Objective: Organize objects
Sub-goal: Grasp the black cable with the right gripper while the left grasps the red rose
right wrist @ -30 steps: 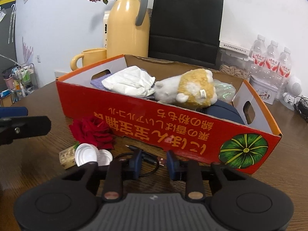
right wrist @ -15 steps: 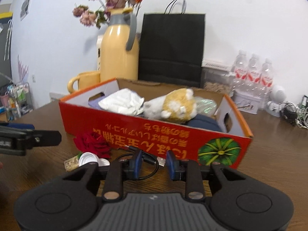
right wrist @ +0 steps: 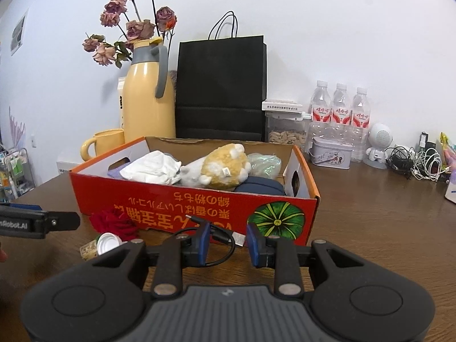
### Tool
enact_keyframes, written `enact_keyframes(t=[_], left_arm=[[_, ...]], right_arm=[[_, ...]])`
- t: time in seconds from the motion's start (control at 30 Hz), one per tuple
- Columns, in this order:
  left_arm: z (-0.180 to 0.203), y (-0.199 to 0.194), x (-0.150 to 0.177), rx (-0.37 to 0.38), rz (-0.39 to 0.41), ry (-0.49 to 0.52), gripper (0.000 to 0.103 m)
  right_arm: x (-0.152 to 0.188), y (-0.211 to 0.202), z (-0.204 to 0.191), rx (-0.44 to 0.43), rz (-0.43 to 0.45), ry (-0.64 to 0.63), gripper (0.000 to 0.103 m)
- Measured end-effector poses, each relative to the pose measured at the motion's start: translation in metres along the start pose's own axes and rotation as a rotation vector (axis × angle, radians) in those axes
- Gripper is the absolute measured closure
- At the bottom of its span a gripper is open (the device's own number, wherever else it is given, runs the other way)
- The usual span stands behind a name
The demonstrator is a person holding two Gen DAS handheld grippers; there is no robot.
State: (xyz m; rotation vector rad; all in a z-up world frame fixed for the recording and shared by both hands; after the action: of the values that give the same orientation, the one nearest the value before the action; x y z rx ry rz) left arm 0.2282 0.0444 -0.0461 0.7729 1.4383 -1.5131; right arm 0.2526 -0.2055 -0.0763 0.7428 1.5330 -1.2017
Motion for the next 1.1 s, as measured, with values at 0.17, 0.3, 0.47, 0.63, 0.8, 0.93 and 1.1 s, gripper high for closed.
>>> enact_keyframes(t=[0.17,0.3,0.47,0.63,0.8,0.93,1.1], left_arm=[[0.009,0.011,-0.009,-0.011,-0.025,-0.020,0.000],[0.028,0.024,-0.015,-0.006,-0.046,0.002,0.000],[0.047,0.041,-0.011,-0.023,-0.099,0.039,0.000],[0.057,0.054,-0.011,-0.024,-0.135,0.046,0.017],[0.064,0.060,-0.005,0.001,-0.170,0.042,0.058],[0.063,0.053,-0.007,0.014,-0.131,0.027,0.059],[0.056,0.037,-0.015,0.023,-0.054,-0.016,0.059]], right_arm=[[-0.001,-0.003,0.000,-0.002,0.014,0.001,0.076],[-0.002,-0.004,0.002,0.003,0.018,0.014,0.076],[-0.002,-0.005,0.006,0.016,0.022,0.027,0.076],[-0.003,-0.006,0.006,0.016,0.024,0.026,0.076],[-0.003,-0.006,0.005,0.009,0.025,0.022,0.076],[-0.003,-0.006,0.004,0.007,0.028,0.017,0.076],[-0.003,-0.006,0.003,0.009,0.028,0.017,0.076]])
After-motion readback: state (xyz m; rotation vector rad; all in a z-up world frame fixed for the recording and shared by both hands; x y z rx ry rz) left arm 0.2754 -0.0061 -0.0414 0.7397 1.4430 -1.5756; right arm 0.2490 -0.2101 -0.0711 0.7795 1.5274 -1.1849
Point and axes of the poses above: each gripper's, at about its wrist camera, not at the fingertips, and y roughly the way its jaws point, z to its right, x to its underside, the point moved 4 cm from there along y, roughly the way its jaws point, and after that the axes turned 5 degrees about z, right-handed, at the moved point
